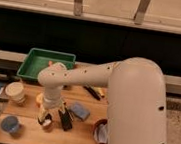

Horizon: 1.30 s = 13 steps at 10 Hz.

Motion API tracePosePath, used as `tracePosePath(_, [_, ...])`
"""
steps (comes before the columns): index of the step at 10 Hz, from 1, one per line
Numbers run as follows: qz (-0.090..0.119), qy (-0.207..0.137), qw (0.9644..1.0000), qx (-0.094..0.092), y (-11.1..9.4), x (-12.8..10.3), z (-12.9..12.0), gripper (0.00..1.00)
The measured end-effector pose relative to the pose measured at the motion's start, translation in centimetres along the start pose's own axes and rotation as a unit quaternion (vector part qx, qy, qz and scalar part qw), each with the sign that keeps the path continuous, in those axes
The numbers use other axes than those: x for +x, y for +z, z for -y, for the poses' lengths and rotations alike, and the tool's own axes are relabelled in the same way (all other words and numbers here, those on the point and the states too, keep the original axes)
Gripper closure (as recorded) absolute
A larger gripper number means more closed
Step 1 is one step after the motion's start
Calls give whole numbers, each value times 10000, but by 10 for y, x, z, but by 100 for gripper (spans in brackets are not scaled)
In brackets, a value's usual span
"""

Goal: Stack cups on top of each other

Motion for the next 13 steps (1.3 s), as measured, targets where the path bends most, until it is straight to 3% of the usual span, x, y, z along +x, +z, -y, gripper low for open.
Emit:
tracePosePath(5, [-8,154,9997,170,1,1,14,26])
tracePosePath(8, [-71,107,9996,250,4,-2,10,27])
tracePosePath(11, [-92,-23,9993,357,5,-6,3,52])
tracePosePath(13, [-95,-70,9992,386,6,-6,1,75])
